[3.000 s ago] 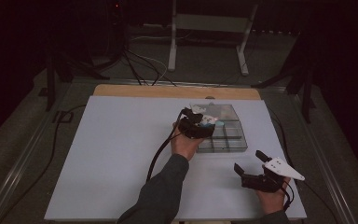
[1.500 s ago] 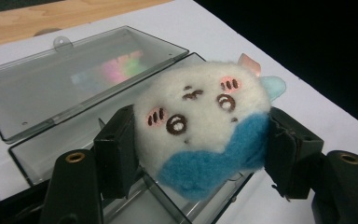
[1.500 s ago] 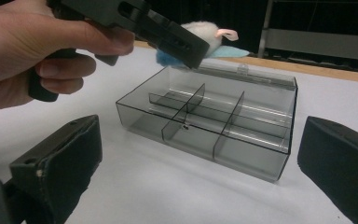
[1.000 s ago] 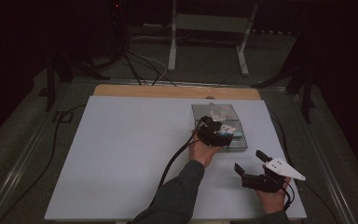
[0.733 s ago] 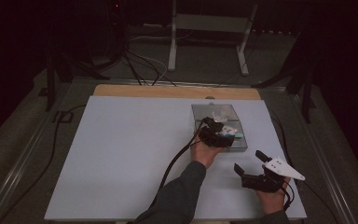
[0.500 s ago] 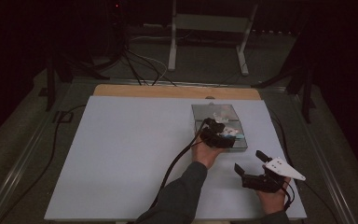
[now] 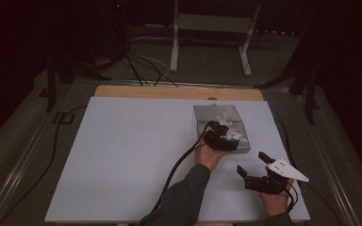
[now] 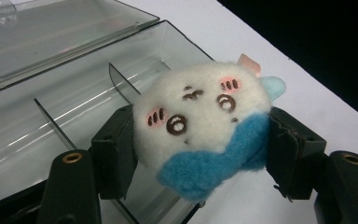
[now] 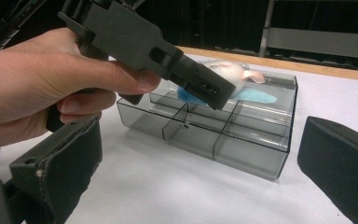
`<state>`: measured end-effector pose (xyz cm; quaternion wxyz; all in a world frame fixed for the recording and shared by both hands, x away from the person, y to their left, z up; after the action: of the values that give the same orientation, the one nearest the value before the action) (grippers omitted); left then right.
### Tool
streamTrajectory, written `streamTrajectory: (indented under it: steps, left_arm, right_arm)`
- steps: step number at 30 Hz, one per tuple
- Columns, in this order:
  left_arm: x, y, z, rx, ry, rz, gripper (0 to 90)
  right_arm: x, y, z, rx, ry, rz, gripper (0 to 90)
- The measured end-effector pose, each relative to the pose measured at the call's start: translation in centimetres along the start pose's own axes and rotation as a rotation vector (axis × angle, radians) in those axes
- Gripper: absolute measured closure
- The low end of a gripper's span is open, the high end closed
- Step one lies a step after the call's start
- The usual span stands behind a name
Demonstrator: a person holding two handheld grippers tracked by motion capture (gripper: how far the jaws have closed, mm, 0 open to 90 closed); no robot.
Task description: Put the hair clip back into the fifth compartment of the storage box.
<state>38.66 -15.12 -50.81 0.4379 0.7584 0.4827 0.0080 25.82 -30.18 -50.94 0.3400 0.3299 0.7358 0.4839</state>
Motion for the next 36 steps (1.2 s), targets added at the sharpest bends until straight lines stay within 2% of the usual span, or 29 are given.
streamTrajectory:
  steps: [22,25,27,30,36]
  left_arm:
    - [1.2,-0.6,1.0,0.039,0.018,-0.028,32.5]
    - [1.1,-0.6,0.9,0.027,0.009,-0.03,28.8]
    - [1.1,-0.5,0.9,0.019,0.006,-0.04,22.7]
    - [1.2,-0.5,0.8,0.016,0.013,-0.042,17.6]
    - [1.6,-0.4,0.4,-0.002,0.018,-0.05,13.4]
  right_arm:
    - [0.0,0.0,0.0,-0.001,-0.001,0.003,0.0]
    - [0.0,0.0,0.0,0.0,-0.001,0.002,0.0]
    - [0.0,0.0,0.0,0.0,-0.001,0.001,0.0]
    - [0.0,0.0,0.0,0.0,-0.001,0.002,0.0]
    - [0.0,0.0,0.0,0.001,-0.001,0.001,0.0]
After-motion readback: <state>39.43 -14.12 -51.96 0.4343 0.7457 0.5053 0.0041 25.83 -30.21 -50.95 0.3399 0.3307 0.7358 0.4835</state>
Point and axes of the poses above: each handheld gripper's, and its own axes: z roughly forward along the jaws, y roughly out of its top, x roughly to its left, the point moved 3 cm from there along z, roughly forward along the jaws, and after that the axes turned 13 degrees about -z, right-handed, at the moved point
